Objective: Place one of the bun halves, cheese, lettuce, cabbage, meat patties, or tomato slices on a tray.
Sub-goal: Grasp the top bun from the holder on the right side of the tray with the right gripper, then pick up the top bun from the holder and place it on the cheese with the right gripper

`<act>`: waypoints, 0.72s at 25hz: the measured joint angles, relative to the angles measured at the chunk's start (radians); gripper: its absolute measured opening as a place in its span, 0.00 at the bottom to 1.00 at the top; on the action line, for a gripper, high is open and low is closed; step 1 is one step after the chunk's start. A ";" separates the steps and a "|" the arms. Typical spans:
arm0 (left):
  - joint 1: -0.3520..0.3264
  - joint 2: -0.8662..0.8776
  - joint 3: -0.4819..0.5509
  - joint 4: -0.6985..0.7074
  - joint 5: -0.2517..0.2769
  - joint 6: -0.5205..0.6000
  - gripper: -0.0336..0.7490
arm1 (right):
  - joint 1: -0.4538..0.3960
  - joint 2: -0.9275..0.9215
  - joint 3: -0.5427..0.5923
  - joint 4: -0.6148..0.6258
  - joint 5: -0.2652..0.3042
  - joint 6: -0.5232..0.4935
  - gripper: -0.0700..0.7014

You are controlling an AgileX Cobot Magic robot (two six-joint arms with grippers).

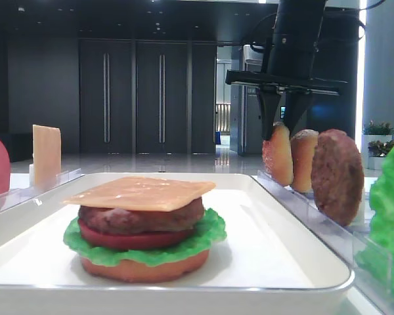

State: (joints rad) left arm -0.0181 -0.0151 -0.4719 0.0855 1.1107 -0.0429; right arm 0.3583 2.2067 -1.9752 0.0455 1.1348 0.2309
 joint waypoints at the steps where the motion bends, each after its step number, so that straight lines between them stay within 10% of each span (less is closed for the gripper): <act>1: 0.000 0.000 0.000 0.000 0.000 0.000 0.86 | 0.000 -0.002 0.000 0.000 0.001 0.000 0.33; 18: 0.000 0.000 0.000 0.000 0.000 0.000 0.86 | 0.000 -0.093 0.000 0.013 0.043 -0.004 0.33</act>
State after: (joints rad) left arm -0.0181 -0.0151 -0.4719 0.0855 1.1107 -0.0429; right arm 0.3583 2.1137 -1.9752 0.0584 1.1779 0.2270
